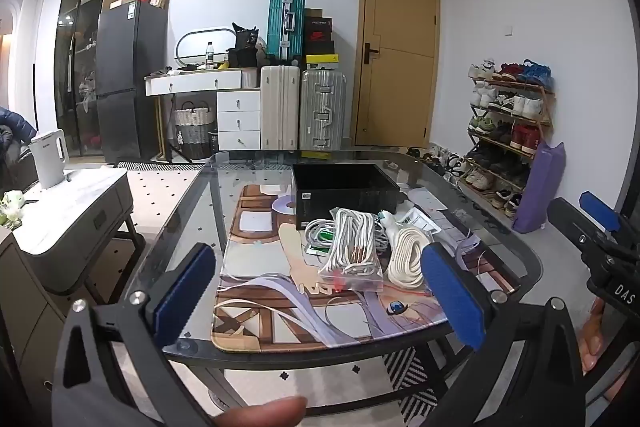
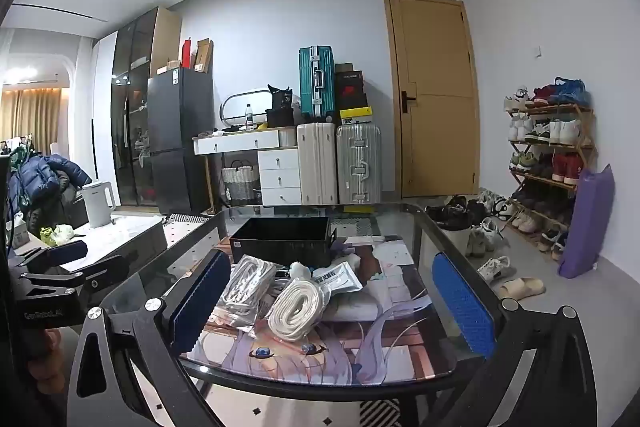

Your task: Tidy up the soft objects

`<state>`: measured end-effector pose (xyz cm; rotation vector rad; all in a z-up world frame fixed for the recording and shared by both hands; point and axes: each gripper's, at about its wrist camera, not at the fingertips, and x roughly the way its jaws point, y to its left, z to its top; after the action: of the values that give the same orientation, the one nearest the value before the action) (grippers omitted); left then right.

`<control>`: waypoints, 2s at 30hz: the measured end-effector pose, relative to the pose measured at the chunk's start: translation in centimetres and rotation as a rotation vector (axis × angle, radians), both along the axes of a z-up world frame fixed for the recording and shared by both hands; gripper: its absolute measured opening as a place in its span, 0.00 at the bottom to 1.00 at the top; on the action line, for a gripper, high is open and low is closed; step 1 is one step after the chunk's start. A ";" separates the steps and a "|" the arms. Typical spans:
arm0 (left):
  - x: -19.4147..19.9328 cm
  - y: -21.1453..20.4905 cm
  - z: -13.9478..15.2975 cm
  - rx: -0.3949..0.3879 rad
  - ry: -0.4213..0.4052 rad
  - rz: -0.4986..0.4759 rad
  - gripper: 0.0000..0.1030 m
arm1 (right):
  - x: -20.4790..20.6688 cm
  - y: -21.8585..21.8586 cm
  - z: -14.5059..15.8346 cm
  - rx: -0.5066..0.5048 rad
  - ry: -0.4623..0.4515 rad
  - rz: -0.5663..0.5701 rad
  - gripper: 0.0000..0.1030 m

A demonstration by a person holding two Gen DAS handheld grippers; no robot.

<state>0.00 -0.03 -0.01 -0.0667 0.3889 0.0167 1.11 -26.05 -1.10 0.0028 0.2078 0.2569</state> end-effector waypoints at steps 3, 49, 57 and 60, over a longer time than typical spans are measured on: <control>0.0 0.1 0.0 -0.016 0.001 -0.004 1.00 | -0.1 0.0 0.0 0.000 -0.001 -0.002 1.00; 0.0 0.7 0.1 -0.033 -0.004 0.008 1.00 | 0.0 -0.4 0.0 -0.001 -0.002 -0.011 1.00; 0.0 0.7 0.1 -0.036 -0.001 0.007 1.00 | 0.0 -0.5 0.0 -0.001 -0.001 -0.015 1.00; 0.0 0.7 0.1 -0.039 -0.003 0.008 1.00 | 0.1 -0.3 -0.3 -0.001 0.000 -0.015 1.00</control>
<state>-0.01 0.64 0.10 -0.1066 0.3860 0.0168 1.19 -26.35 -1.41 0.0037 0.2077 0.2420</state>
